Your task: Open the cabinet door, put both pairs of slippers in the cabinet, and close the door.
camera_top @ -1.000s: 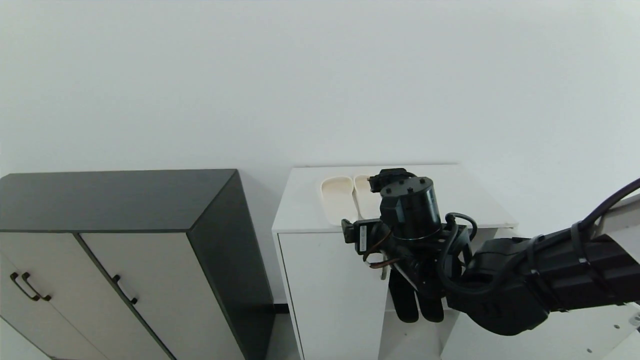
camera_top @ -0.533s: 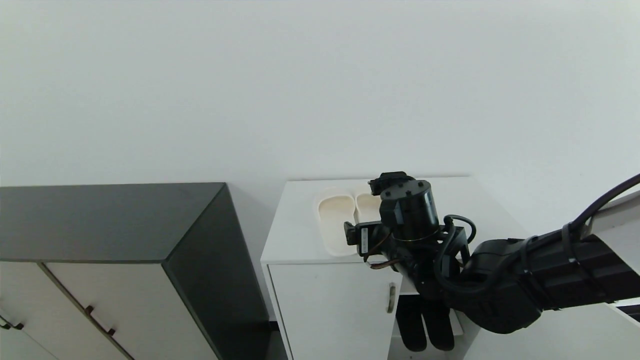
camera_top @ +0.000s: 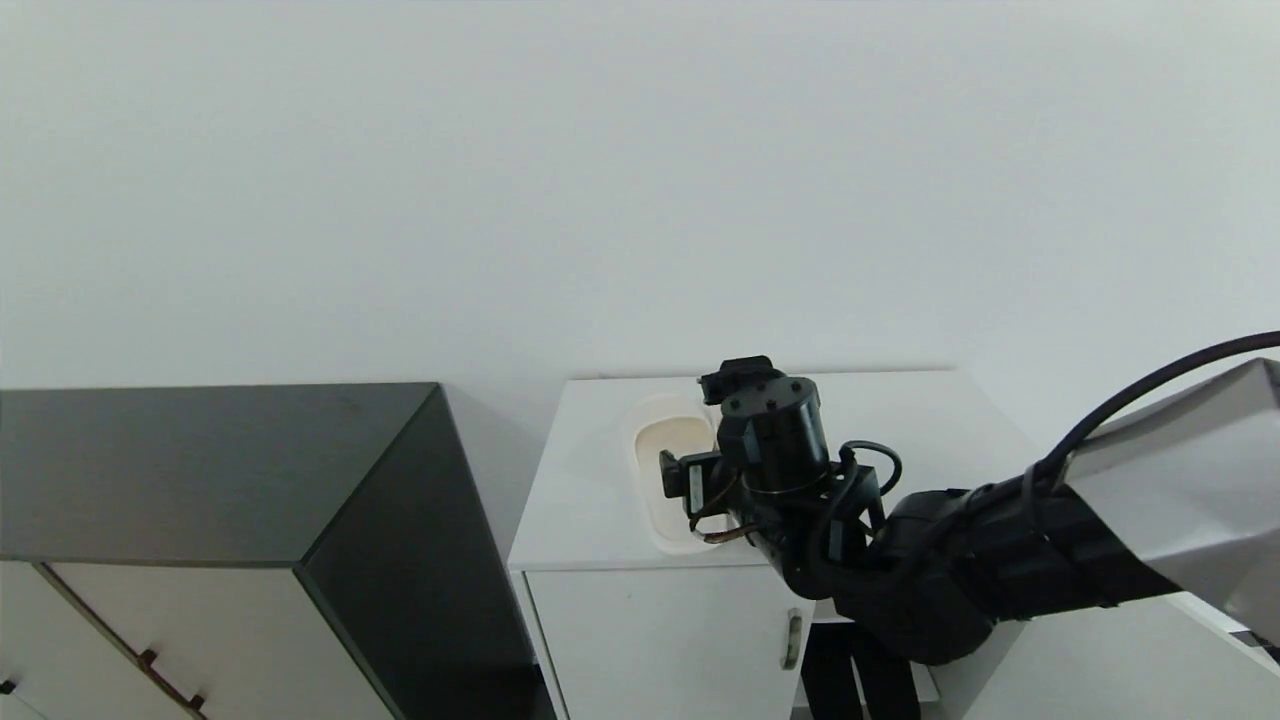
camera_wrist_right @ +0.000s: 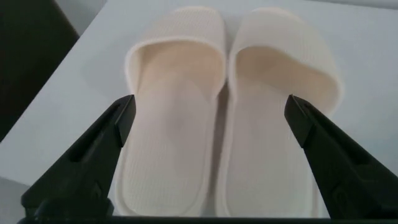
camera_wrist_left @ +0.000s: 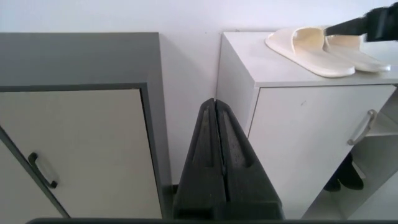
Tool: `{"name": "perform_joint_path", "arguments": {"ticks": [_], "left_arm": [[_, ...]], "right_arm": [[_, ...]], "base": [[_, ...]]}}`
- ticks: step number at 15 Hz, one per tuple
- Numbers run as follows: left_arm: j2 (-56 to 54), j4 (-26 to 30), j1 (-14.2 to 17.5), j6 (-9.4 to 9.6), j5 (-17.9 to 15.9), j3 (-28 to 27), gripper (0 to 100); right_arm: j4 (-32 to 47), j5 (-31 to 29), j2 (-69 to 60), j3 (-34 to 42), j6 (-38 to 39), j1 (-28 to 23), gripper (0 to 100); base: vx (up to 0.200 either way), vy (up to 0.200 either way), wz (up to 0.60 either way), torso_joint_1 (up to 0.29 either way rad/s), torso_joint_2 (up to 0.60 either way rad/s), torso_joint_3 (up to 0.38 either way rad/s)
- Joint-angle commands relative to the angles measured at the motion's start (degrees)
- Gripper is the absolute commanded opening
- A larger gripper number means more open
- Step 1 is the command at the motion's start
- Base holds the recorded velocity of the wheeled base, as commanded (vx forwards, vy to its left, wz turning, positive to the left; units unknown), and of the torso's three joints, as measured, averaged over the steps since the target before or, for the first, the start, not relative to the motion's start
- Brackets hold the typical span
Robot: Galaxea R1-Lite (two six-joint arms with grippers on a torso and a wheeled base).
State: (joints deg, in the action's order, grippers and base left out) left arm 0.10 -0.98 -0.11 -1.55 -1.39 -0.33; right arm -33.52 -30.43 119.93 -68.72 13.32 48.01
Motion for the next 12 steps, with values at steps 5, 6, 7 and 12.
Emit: {"name": "perform_joint_path", "arguments": {"ticks": [5, 6, 7, 12], "left_arm": [[-0.01, 0.01, -0.07, -0.12, -0.02, -0.02, 0], [-0.01, 0.01, 0.02, -0.12, -0.02, -0.02, 0], [-0.01, 0.01, -0.07, -0.21, -0.02, -0.02, 0], [-0.01, 0.01, 0.02, -0.21, -0.02, -0.02, 0]], "right_arm": [[-0.05, 0.28, 9.27, -8.1, -0.05, -3.01, 100], [-0.05, 0.28, 10.59, -10.21, -0.14, -3.53, 100], [-0.05, 0.28, 11.03, -11.09, -0.14, -3.71, 100], [0.21, 0.46, 16.21, -18.64, -2.16, -5.03, 100]], "base": [[0.0, 0.0, 0.0, 0.0, 0.0, 0.0], [0.0, 0.0, 0.0, 0.0, 0.0, 0.0], [0.0, 0.0, 0.0, 0.0, 0.0, 0.0], [0.0, 0.0, 0.0, 0.0, 0.0, 0.0]]}}
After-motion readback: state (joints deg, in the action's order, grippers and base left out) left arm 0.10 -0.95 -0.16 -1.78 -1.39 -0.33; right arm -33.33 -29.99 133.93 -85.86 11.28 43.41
